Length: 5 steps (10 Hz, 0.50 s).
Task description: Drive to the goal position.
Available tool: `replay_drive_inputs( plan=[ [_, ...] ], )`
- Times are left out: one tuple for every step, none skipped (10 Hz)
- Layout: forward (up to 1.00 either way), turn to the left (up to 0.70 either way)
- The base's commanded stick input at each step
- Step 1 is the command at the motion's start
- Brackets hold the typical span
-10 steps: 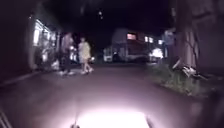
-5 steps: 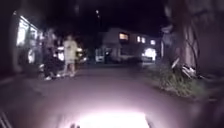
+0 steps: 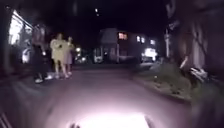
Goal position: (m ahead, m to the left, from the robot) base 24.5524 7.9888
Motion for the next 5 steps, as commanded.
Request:
replay_drive_inputs(
  plan=[
    [1.0, 0.0],
    [1.0, 0.0],
    [1.0, 0.0],
    [1.0, 0.0],
    [1.0, 0.0]
  ],
)
